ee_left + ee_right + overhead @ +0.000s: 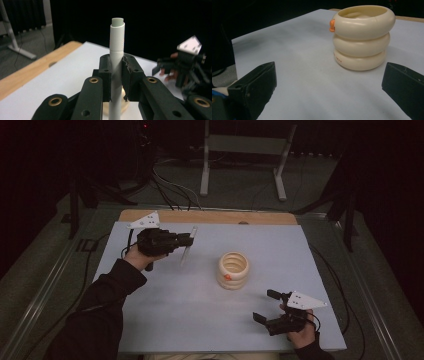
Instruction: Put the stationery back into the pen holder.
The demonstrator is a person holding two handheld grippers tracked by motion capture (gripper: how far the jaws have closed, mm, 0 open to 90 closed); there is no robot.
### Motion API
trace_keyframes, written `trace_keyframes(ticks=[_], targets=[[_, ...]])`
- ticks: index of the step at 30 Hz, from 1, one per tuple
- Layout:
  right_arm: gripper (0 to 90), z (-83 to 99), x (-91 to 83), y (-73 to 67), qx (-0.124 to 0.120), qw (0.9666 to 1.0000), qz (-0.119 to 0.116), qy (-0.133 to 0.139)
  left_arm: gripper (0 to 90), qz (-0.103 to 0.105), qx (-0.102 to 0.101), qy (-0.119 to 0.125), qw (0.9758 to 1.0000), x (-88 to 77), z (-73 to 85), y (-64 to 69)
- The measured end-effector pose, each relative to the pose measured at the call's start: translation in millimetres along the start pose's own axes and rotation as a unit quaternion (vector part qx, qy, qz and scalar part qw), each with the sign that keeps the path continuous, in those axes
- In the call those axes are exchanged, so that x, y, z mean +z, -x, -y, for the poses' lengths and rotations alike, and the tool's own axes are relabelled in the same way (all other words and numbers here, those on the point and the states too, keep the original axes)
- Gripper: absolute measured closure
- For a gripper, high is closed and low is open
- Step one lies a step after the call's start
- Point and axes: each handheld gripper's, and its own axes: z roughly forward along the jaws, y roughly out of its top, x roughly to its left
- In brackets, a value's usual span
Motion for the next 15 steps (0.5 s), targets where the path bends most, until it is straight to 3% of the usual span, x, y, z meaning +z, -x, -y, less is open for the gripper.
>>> trace_keyframes(ticks=[4,15], targets=[[0.0,0.1,0.2,0.0,0.001,1.0000,0.000,-0.001,79.3,-0.003,-0.017,0.018,0.9997,7.0,-2.4,-0.3],[0.0,0.3,-0.2,0.0,0.000,1.0000,0.000,-0.002,79.3,0.014,-0.013,0.047,0.9987,30.5,-9.1,10.2]])
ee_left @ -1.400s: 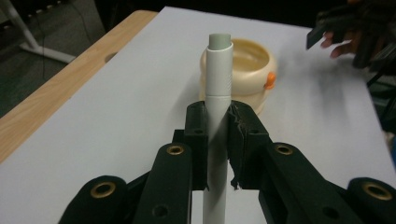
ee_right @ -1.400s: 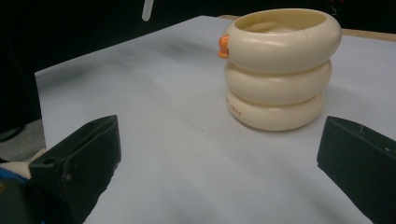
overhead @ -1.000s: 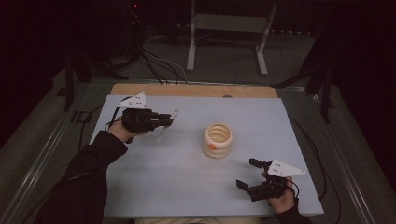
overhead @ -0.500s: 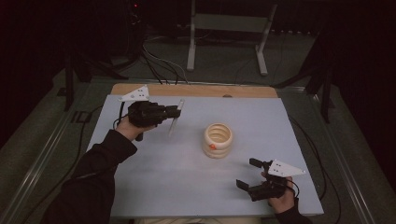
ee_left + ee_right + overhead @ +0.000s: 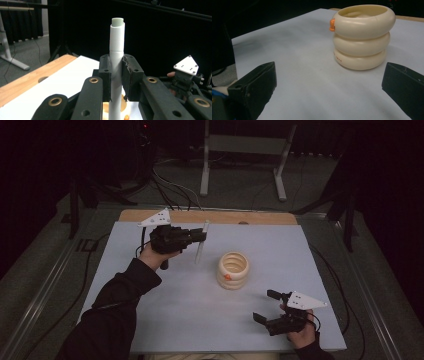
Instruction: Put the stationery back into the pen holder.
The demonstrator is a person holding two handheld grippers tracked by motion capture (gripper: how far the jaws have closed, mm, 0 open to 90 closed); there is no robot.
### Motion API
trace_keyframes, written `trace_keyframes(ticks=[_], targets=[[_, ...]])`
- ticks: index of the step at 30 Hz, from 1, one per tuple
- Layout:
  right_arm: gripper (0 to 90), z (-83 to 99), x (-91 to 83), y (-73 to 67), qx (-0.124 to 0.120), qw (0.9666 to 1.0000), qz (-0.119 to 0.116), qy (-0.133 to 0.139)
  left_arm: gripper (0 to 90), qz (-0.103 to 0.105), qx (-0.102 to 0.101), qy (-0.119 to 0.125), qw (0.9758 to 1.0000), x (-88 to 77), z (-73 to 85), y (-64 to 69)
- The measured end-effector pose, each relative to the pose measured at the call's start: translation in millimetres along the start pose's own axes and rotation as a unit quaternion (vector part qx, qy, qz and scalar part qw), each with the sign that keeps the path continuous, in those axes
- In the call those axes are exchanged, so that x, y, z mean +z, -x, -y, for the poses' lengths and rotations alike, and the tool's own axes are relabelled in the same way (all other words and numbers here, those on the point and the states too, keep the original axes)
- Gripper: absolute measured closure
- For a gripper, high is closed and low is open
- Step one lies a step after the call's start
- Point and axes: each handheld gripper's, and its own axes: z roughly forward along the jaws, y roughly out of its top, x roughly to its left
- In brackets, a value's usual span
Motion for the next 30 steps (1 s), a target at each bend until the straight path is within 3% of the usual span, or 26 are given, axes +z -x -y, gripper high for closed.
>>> trace_keyframes(ticks=[14,30], targets=[[0.0,-0.4,-0.8,0.2,0.000,1.0000,0.000,0.001,79.2,0.020,0.004,0.024,0.9995,24.3,-1.2,6.6],[0.0,-0.5,-2.6,0.6,-0.003,1.0000,0.000,0.003,79.1,0.036,0.012,0.016,0.9991,56.1,4.9,8.8]])
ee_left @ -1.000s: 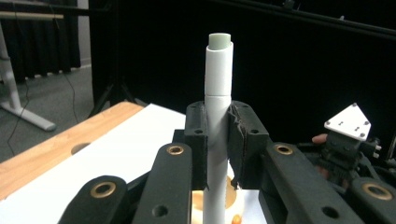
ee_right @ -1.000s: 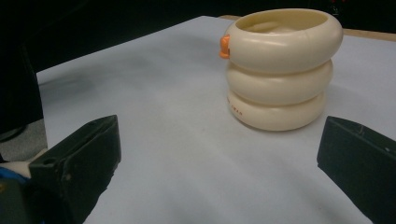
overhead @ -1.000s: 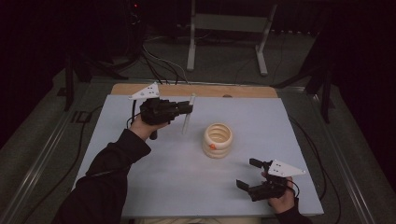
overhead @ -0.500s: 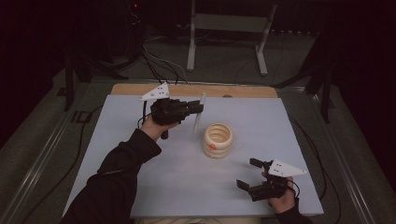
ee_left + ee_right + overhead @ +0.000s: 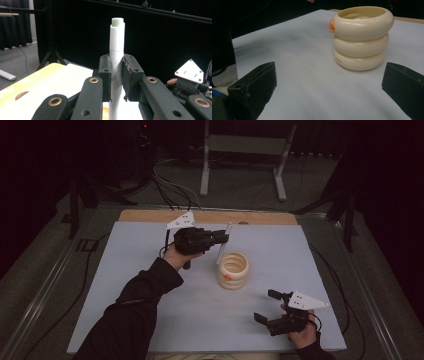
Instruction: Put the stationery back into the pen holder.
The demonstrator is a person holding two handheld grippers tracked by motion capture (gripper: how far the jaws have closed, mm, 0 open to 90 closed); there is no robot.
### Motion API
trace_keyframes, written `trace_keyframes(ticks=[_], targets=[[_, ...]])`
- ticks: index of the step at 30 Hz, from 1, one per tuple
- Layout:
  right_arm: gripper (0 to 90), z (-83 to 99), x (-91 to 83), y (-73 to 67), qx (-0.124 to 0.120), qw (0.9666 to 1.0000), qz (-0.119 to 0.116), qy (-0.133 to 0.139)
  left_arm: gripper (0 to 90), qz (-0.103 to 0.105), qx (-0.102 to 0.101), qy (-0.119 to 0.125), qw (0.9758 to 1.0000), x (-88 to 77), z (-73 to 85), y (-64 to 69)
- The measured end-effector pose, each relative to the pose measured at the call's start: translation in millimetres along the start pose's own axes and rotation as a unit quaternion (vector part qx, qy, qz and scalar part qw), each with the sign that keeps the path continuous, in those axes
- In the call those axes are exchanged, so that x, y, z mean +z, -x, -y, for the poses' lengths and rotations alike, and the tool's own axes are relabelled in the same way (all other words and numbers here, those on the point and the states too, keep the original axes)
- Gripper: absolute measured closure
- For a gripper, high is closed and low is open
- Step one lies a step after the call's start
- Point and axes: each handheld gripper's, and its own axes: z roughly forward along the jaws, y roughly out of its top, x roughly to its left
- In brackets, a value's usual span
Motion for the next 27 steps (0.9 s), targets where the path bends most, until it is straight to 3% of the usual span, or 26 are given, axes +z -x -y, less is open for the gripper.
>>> trace_keyframes(ticks=[16,27], targets=[[0.0,0.3,-1.8,1.7,0.004,1.0000,0.000,0.003,79.1,0.013,0.008,0.011,0.9998,33.8,8.4,-4.4],[0.0,0.1,-2.1,1.4,0.005,1.0000,-0.002,0.004,79.1,0.001,0.018,0.024,0.9995,48.3,23.6,-6.8]])
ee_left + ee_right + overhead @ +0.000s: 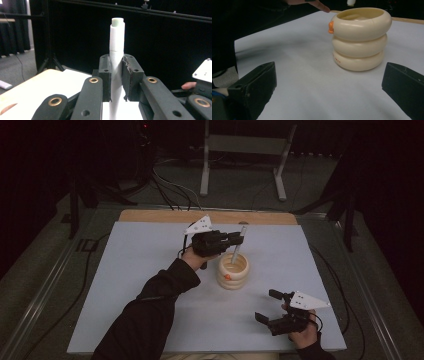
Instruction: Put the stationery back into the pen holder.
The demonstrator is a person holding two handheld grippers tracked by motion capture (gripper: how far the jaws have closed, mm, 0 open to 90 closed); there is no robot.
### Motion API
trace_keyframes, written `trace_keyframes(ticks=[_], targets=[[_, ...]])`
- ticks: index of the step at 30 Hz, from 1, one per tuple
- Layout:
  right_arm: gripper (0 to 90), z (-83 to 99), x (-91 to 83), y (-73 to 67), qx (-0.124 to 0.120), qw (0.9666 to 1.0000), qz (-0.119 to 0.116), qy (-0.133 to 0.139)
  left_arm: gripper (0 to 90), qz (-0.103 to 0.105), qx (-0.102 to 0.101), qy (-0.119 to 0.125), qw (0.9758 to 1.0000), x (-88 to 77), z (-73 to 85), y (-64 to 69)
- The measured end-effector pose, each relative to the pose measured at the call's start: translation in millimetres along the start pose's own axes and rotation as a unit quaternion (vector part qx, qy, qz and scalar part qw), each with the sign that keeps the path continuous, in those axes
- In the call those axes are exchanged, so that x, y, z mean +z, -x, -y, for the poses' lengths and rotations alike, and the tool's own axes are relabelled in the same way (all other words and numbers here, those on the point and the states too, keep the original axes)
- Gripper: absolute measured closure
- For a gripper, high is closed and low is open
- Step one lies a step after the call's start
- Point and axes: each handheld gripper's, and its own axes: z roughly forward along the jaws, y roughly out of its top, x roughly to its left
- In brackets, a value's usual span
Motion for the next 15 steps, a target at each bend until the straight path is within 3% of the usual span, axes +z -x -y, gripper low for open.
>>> trace_keyframes(ticks=[6,15], targets=[[0.0,0.0,-0.2,0.2,0.000,1.0000,0.000,0.001,79.1,-0.011,0.011,-0.004,0.9999,5.0,10.8,-1.1],[0.0,0.1,-0.3,0.5,0.000,1.0000,0.000,0.001,79.0,-0.012,-0.001,-0.012,0.9999,7.9,23.3,-3.5]])
